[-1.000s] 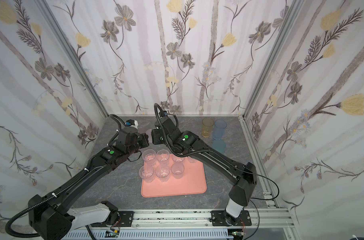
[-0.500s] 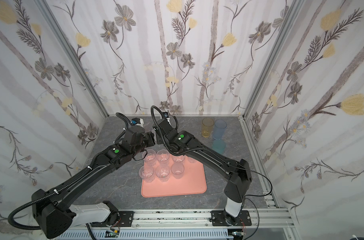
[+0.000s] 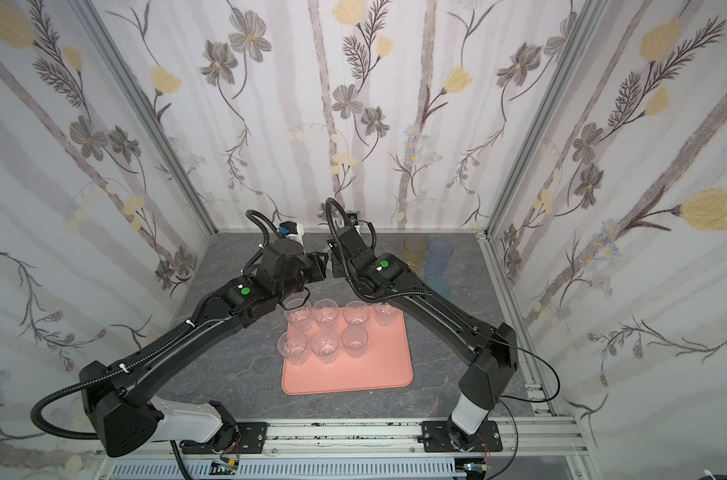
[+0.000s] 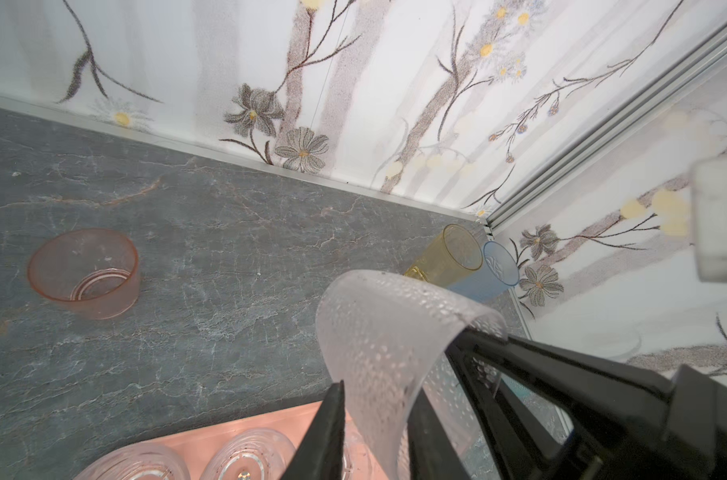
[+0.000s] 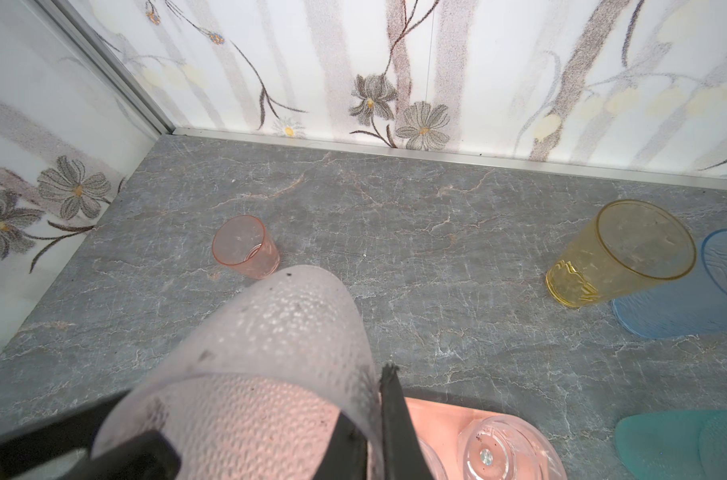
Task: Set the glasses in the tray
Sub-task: 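Grasp the frosted glass with the right gripper and open the left gripper, then carry the frosted glass over the tray with the right gripper while the left draws back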
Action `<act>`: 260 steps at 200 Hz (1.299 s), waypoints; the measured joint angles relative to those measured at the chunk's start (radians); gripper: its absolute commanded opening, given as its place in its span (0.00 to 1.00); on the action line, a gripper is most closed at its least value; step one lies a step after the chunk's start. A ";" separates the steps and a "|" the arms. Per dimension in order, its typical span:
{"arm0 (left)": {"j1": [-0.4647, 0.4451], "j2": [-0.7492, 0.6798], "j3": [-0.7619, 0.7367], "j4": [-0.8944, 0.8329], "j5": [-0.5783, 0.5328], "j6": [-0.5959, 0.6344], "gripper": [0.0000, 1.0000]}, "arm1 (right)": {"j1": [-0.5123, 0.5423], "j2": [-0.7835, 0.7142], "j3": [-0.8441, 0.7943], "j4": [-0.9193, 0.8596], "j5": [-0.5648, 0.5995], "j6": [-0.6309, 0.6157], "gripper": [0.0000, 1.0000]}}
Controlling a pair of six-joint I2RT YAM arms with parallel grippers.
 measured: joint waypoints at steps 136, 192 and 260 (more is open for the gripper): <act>-0.008 -0.209 -0.186 0.000 -0.127 0.108 0.71 | -0.097 -0.163 -0.228 0.004 -0.224 0.050 0.00; -0.004 -0.207 -0.264 0.008 -0.213 0.158 0.78 | -0.195 -0.377 -0.407 -0.133 -0.279 0.033 0.00; 0.080 -0.163 -0.284 0.099 -0.214 0.223 0.81 | -0.236 -0.502 -0.542 -0.312 -0.327 0.034 0.00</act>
